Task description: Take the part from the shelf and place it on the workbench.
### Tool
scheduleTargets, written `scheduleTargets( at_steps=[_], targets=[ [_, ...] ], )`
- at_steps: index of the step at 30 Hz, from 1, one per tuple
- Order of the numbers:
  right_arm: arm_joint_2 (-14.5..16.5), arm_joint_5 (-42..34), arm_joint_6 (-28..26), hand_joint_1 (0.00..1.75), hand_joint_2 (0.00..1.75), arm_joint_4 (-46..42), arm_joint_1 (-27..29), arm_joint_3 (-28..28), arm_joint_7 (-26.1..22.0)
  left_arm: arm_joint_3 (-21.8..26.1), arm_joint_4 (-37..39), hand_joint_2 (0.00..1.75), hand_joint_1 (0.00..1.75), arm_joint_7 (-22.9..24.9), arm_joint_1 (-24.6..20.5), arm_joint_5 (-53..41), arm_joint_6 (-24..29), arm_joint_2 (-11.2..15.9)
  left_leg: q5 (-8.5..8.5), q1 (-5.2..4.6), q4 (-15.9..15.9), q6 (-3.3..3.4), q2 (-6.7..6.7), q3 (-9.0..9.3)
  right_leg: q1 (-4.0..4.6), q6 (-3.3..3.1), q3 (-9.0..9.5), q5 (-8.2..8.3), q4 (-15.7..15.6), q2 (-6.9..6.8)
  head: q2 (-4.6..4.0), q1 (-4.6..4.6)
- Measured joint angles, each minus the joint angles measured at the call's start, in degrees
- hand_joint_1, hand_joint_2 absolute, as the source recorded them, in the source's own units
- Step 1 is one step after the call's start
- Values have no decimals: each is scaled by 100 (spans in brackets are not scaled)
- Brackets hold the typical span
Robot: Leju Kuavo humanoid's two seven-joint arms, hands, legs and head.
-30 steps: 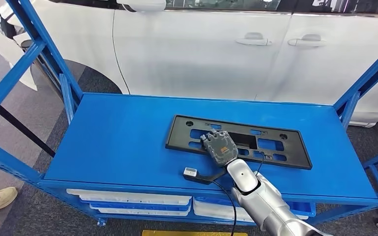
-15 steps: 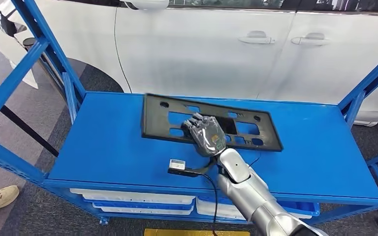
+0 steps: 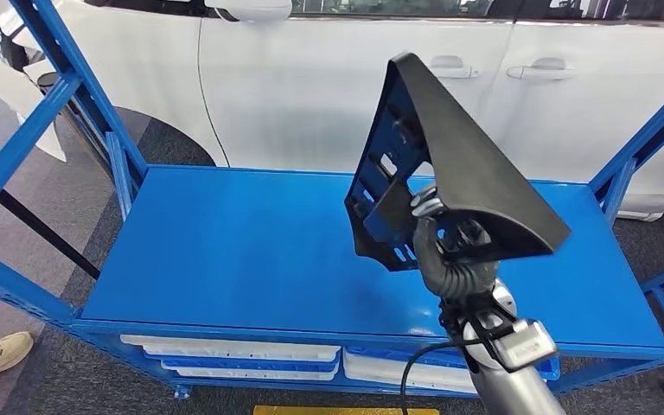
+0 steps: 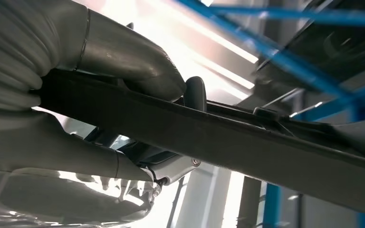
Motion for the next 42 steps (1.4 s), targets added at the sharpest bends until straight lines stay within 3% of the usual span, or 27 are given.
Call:
scheduleTargets(
  at_steps=[3,4,5,7,9,10,11,13,14,15,18,20,23,24,25,26,28,30,33,34,36,38,39,40,41,42],
  targets=[
    [-89,-307,559,175,175,-582,106,-22,1,-37,0,175,0,-6,3,2,-6,-30,29,-18,-27,116,-7,-18,-17,93,-35,-11,22,5,0,1],
    [-104,-386,731,175,175,-730,130,-22,1,-46,0,175,0,-24,5,3,-11,-41,46,-13,-43,153,-7,-17,-29,123,-71,-86,113,2,0,2],
    [-117,-452,898,175,175,-848,144,-22,0,-52,0,175,0,-51,8,4,-15,-53,59,-4,-58,182,-6,-15,-39,150,-157,-222,314,-2,0,2],
    [-144,-579,1251,175,175,-973,151,-22,1,-55,0,175,0,-113,28,4,-21,-77,64,-7,-62,208,-3,-23,-51,189,-483,-588,1019,-7,0,2],
    [-178,-710,1573,175,175,-991,152,-21,5,-55,0,175,0,-151,62,4,-8,-104,62,-13,-61,212,-3,-24,-54,209,-759,-742,1570,-8,0,2],
    [-192,-767,1693,175,175,-991,147,-20,10,-55,0,175,0,-159,77,4,2,-116,59,-13,-60,210,-6,-19,-55,206,-759,-653,1551,-8,0,2],
    [-206,-826,1797,175,175,-990,132,-17,20,-55,0,175,0,-162,90,4,14,-134,57,-13,-59,206,-12,-8,-55,195,-655,-472,1318,-7,0,2],
    [-238,-948,1961,175,175,-985,55,0,94,-55,0,175,0,-139,107,4,29,-177,50,-24,-56,185,-28,9,-45,144,-292,-79,552,9,0,2],
    [-253,-1014,2022,175,175,-978,-5,16,158,-55,0,175,0,-120,110,4,35,-197,52,-35,-50,164,-32,4,-34,116,-166,23,258,20,0,2],
    [-270,-1082,2065,175,175,-966,-66,36,238,-55,0,175,0,-90,113,4,42,-213,58,-45,-48,138,-35,-10,-22,93,-106,61,94,31,0,1],
    [-325,-1259,2094,175,175,-893,-191,98,442,-55,1,175,0,-8,134,4,79,-250,68,-51,-53,44,-38,-41,-22,12,-122,79,12,25,0,1],
    [-380,-1364,2094,175,175,-819,-273,127,510,-55,2,175,0,43,152,4,104,-269,-132,-48,167,4,-40,-126,-46,-67,-131,129,-38,4,0,0],
    [-466,-1514,2075,175,175,-706,-341,159,530,-54,2,175,0,120,166,4,131,-289,-740,-42,1207,-10,-36,-526,-27,-130,-195,186,-45,-25,0,0],
    [-498,-1557,2069,175,175,-673,-343,169,530,-53,2,175,0,141,173,4,138,-291,-843,-42,1478,-11,-36,-619,-16,-135,-225,204,-36,-33,0,0],
    [-529,-1600,2062,175,175,-646,-344,178,531,-53,2,175,0,161,182,4,146,-292,-836,-42,1546,-5,-35,-613,-5,-134,-257,221,-24,-37,0,0],
    [-555,-1643,2053,175,175,-627,-345,185,533,-53,2,175,0,180,188,4,156,-293,-728,-44,1381,12,-35,-492,2,-128,-288,236,-6,-38,0,0],
    [-616,-1756,2035,175,175,-607,-360,207,556,-53,2,175,0,229,188,4,187,-295,-425,-59,595,74,-30,-31,11,-99,-340,262,38,-39,0,0],
    [-700,-1893,2017,175,175,-592,-392,236,613,-50,2,175,0,294,180,4,235,-307,-262,-89,28,120,-26,254,19,-45,-379,297,77,-42,0,1],
    [-787,-2087,1999,175,175,-552,-454,268,713,-30,3,175,0,412,202,3,339,-343,-164,-120,-78,188,-27,244,-4,73,-407,370,68,-41,0,1],
    [-806,-2134,2002,175,175,-537,-472,278,742,-19,3,175,0,445,209,3,373,-356,-111,-115,-98,222,-21,223,-15,111,-432,324,95,-39,0,1],
    [-837,-2185,2013,175,175,-509,-509,306,782,2,4,175,0,485,211,2,421,-381,6,-92,-132,284,-2,141,-40,185,-573,-31,428,-35,0,2],
    [-853,-2197,2021,175,175,-484,-527,336,799,19,4,175,0,499,216,2,438,-400,95,-93,-128,309,4,21,-61,249,-786,-532,1118,-35,0,1],
    [-861,-2200,2027,175,175,-471,-529,347,809,30,4,175,0,509,225,2,445,-410,135,-93,-122,306,4,-42,-67,270,-846,-675,1419,-35,0,2],
    [-867,-2206,2032,175,175,-459,-529,356,823,42,4,175,0,527,234,2,452,-419,172,-93,-114,300,4,-102,-70,282,-828,-709,1563,-35,0,1],
    [-871,-2218,2032,175,175,-450,-530,364,839,52,4,175,0,551,243,2,468,-430,206,-92,-105,290,3,-157,-72,286,-695,-635,1485,-35,0,1],
    [-873,-2234,2023,175,175,-447,-530,370,856,60,4,175,0,577,248,2,486,-443,235,-91,-97,277,1,-201,-74,279,-457,-497,1196,-35,0,1]
  ],
)
